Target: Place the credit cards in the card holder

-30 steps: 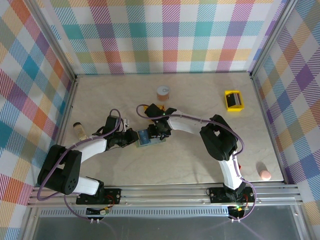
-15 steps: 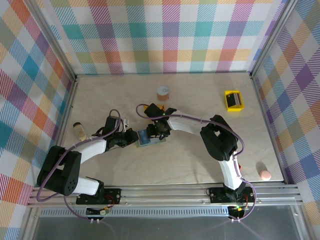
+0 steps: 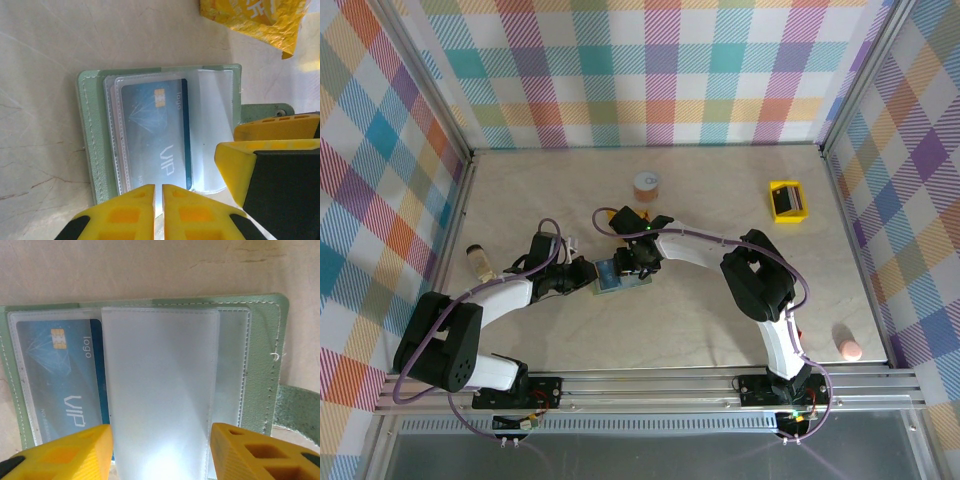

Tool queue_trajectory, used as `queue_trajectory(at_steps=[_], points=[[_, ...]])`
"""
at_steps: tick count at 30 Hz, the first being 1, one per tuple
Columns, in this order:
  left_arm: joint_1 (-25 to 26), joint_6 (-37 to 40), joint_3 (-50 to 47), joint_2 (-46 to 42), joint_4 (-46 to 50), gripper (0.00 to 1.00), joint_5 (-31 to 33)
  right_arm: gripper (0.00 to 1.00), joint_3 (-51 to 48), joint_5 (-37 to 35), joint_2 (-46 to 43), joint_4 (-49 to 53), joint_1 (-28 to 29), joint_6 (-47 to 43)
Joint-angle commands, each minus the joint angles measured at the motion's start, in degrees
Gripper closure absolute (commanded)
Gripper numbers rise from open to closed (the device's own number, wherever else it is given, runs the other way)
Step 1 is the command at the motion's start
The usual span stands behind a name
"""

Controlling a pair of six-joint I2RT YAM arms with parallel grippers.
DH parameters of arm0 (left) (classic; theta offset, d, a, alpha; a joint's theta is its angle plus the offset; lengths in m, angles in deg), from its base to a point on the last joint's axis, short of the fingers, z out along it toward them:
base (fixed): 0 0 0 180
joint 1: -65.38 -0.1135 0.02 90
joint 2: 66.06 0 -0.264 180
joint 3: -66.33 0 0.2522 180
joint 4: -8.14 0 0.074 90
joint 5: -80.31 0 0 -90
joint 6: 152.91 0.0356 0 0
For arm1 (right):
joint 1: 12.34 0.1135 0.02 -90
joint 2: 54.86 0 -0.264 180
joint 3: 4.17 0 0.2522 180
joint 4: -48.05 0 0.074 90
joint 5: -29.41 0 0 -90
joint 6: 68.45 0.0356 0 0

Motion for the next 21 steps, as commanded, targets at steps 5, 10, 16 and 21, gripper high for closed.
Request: queue_trajectory(at_steps=[5, 10, 16, 21], points=[[-0.5, -0.7, -0.3, 0.4, -1.3, 0.88, -0.9, 0.46, 0.4, 1.6, -0.1, -0.5, -0.7, -1.2], [-0.5, -0.7, -0.3, 0.2, -1.0, 0.88, -0.8, 0.46, -1.3, 4.7, -1.1, -3.6, -0.9, -0.9], [-0.5, -0.7, -0.1, -0.3, -0.2, 0.88, -0.5, 0.48, -1.9, 5.8, -2.0, -5.0, -0.9, -0.2], [-0.5, -0.6, 0.0, -0.4, -0.1, 0.88, -0.5, 0.51, -1.6, 4.4, -2.6, -4.3, -0.7, -0.5]])
